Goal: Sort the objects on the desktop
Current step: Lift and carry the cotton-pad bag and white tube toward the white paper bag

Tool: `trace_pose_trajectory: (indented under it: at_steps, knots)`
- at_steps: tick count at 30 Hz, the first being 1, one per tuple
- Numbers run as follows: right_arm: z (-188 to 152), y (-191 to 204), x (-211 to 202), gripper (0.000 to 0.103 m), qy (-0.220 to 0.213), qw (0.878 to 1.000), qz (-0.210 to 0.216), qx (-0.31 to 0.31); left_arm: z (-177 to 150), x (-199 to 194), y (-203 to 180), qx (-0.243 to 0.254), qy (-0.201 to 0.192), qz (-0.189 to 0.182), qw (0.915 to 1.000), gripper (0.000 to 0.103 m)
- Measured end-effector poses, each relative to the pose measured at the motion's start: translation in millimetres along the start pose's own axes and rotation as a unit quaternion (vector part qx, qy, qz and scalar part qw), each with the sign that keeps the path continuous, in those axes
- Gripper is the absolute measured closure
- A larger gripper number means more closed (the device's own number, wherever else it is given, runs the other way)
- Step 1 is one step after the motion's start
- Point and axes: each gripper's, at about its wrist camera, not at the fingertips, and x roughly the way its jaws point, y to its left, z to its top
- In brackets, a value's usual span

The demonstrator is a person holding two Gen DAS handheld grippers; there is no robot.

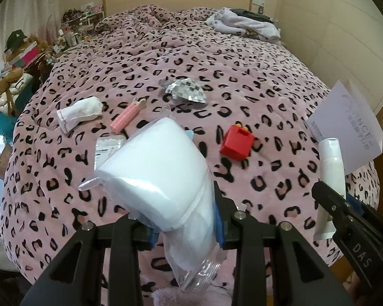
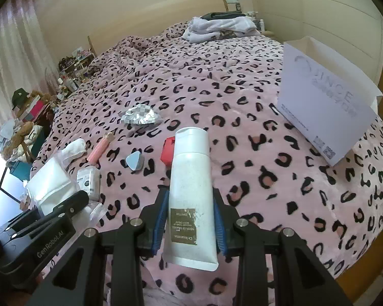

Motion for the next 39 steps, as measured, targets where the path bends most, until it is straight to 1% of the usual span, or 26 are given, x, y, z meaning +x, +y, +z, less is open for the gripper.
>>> trace_pose_trajectory:
  at_steps: [17, 27, 32, 39]
  knots:
    - [10, -46, -37, 0.07, -0.026, 0.999, -0.035, 0.018, 10, -12, -60, 0.05, -0.011, -0.032, 0.9982, 0.07]
    - [12, -71, -46, 0.07, -0.03, 0.998, -0.044, 0.032, 13, -18, -93, 0.073, -0.016, -0.038, 0.9965, 0.069]
    - [12, -84, -51, 0.07, -0.035, 0.997, -0.047, 0.04, 11, -19, -111, 0.088, -0.014, -0.047, 0.9949, 0.069]
    - [14, -106, -58, 0.07, -0.043, 0.996, -0.062, 0.054, 14, -18, -141, 0.109, -0.015, -0.064, 0.9919, 0.069]
